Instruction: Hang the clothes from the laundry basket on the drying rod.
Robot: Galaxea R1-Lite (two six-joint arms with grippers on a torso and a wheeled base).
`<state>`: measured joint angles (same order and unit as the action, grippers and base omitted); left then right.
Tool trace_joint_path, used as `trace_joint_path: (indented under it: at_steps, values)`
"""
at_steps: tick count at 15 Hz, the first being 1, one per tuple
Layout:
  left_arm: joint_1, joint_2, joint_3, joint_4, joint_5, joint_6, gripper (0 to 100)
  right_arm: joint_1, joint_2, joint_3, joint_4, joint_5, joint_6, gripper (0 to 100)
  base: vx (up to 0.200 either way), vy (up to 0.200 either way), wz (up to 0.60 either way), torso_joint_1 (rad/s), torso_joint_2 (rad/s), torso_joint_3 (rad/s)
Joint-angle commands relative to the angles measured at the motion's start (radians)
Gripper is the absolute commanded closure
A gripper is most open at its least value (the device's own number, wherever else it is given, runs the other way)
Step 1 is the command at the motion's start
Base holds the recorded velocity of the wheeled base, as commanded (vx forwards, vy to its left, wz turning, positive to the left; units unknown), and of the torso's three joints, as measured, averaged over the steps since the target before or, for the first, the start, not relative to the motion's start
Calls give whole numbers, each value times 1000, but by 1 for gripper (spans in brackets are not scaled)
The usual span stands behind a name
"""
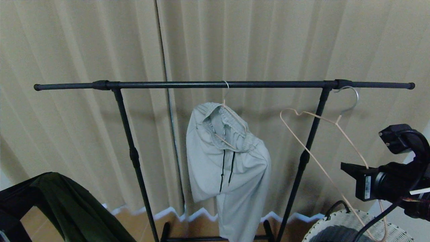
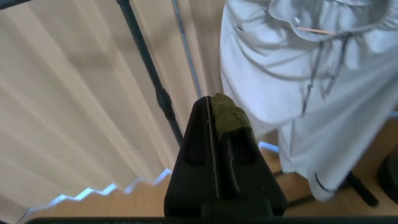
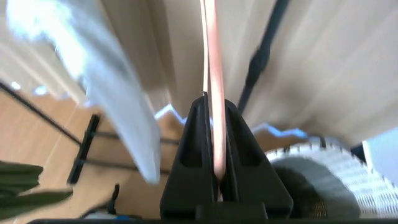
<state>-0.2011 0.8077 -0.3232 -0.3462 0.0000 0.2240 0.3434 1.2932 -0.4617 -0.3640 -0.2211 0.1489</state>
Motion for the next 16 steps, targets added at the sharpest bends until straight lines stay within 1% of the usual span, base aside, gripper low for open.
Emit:
trace_joint_path:
  at_steps: [1,4,5,8,9,11,12,13,14,15,16]
  values:
    - [0,-5,0,-1,0,0,100,3,-54,51,-1,0,-2,100,-200,0,0,7,2,2]
    - [0,-5,3,-1,0,9,100,9,-80,67,0,2,-3,100,-200,0,0,-1,1,2]
    - [-1,-5,12,-1,0,14,100,19,-114,107,0,2,-3,100,0,0,0,0,0,0]
    - [-1,-5,12,-1,-2,21,100,17,-135,117,4,2,-6,100,0,0,0,0,0,0]
    - [-1,-5,10,-1,-2,34,100,17,-143,121,0,2,-22,100,0,0,0,0,0,0]
    - [2,-19,19,1,0,21,100,17,-175,133,0,3,-25,100,0,0,0,0,0,0]
    - [2,-39,41,4,6,21,100,19,-226,160,11,19,-32,100,0,0,0,0,0,0]
    - [5,-62,59,7,12,23,100,19,-265,202,4,71,-42,100,0,0,0,0,0,0]
    - [14,-77,61,10,23,23,100,20,-305,232,2,108,-45,100,0,0,0,0,0,0]
    - [23,-77,55,10,25,23,100,19,-325,239,0,124,-45,100,0,0,0,0,0,0]
    - [66,-73,30,12,25,26,100,19,-373,255,13,161,-46,100,0,0,0,0,0,0]
